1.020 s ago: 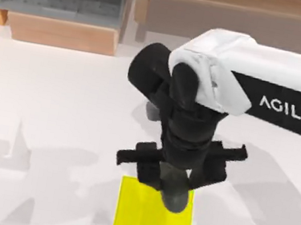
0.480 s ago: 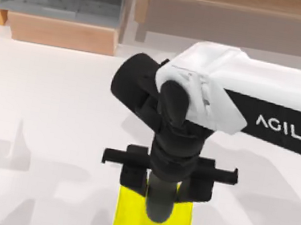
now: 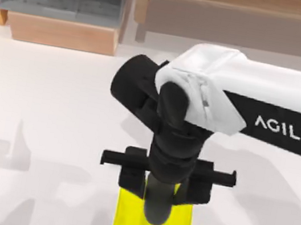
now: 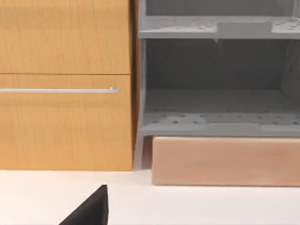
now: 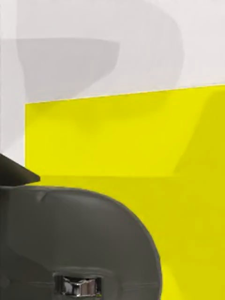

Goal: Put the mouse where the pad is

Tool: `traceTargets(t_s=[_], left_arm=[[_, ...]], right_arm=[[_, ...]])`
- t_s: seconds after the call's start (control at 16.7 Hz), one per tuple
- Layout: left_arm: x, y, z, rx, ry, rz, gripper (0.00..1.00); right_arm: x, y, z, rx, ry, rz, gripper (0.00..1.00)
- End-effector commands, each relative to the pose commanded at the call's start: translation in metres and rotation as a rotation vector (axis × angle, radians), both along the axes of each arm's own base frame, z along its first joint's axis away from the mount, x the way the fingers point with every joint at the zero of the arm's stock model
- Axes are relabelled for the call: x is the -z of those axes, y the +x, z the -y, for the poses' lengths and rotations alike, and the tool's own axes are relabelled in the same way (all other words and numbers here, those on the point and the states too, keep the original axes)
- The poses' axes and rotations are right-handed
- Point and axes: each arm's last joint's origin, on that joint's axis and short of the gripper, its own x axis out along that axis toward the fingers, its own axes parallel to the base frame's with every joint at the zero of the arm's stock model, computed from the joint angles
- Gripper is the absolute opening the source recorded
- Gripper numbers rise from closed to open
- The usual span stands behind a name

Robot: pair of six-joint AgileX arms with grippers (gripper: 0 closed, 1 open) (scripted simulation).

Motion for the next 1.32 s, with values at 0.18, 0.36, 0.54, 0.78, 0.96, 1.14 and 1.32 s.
traceTargets(t_s=[0.18,0.36,0.54,0.78,0.96,1.14,1.32], left_arm=[[0.0,0.0,0.0,0.0,0.0,0.0,1.0],[0.0,0.0,0.0,0.0,0.0,0.0,1.0],[0.0,0.0,0.0,0.0,0.0,0.0,1.0],[0.0,0.0,0.0,0.0,0.0,0.0,1.0],[0.0,0.0,0.0,0.0,0.0,0.0,1.0],[0.0,0.0,0.0,0.0,0.0,0.0,1.0],[0.0,0.0,0.0,0.0,0.0,0.0,1.0]], right_arm=[[0.007,-0.003,-0.002,-0.01,0.008,-0.034,0.0],[0.017,-0.007,-0.003,-0.017,0.015,-0.073,0.0],[0.024,-0.008,-0.003,-0.019,0.022,-0.092,0.0],[0.028,-0.006,-0.003,-0.014,0.03,-0.055,0.0],[0.03,-0.002,-0.003,-0.007,0.025,0.002,0.0],[0.039,0.0,-0.001,-0.002,-0.004,0.024,0.0],[0.04,-0.001,-0.001,-0.002,-0.008,0.023,0.0]])
